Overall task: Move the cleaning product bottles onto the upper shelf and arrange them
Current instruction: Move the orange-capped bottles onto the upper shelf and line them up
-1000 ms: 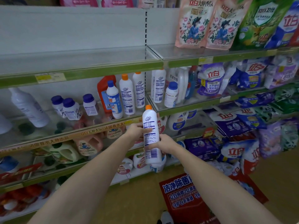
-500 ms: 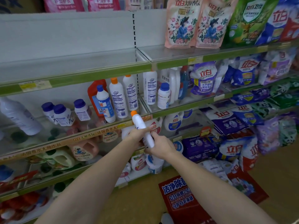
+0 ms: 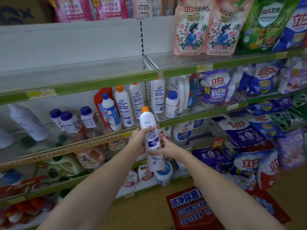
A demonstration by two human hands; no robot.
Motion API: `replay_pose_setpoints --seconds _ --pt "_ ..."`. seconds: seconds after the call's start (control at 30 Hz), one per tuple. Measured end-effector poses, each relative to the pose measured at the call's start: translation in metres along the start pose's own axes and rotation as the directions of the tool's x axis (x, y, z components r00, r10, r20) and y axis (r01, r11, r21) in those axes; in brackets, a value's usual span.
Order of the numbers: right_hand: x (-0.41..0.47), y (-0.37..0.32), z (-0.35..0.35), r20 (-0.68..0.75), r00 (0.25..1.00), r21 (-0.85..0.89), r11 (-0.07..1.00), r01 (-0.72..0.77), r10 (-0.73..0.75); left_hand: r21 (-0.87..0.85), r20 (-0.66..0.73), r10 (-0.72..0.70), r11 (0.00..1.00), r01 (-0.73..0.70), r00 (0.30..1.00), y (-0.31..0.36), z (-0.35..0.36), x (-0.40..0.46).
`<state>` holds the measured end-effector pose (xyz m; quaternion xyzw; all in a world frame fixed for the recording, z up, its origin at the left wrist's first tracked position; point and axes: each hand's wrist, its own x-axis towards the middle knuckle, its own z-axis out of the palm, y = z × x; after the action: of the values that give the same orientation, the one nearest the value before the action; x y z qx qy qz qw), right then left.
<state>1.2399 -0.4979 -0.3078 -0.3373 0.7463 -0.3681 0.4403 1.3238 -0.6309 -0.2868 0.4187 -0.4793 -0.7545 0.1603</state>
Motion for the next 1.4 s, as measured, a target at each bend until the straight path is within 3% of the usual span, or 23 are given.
replay_pose_setpoints --seconds 0.1,0.23,0.53,0.8,1.03,1.4 --pt "0.005 -0.005 -0.004 0.052 0.999 -0.035 0.999 0.015 -0.013 0.050 0.049 0.014 0.999 -0.017 0.999 0.005 0.005 0.003" --pt "0.019 -0.003 -0.004 0.019 0.999 -0.009 0.999 0.043 -0.043 0.188 0.072 0.042 0.981 -0.055 0.996 0.016 0.007 0.008" --pt "0.043 -0.002 -0.028 0.064 0.997 -0.021 0.998 0.051 -0.050 0.283 -0.003 0.096 0.955 -0.092 0.995 0.025 0.010 0.028" --pt "0.079 -0.024 -0.029 0.173 0.981 -0.098 0.989 0.109 -0.091 0.185 -0.149 0.189 0.970 -0.160 0.971 0.041 -0.013 0.030" --pt "0.106 -0.081 0.029 0.338 0.917 -0.057 0.968 0.244 -0.211 0.174 -0.395 0.308 0.950 -0.258 0.866 0.068 -0.076 -0.006" --pt "0.102 -0.205 0.170 0.585 0.729 -0.043 0.883 0.467 -0.357 0.148 -0.730 0.376 0.902 -0.404 0.571 0.109 -0.212 -0.117"
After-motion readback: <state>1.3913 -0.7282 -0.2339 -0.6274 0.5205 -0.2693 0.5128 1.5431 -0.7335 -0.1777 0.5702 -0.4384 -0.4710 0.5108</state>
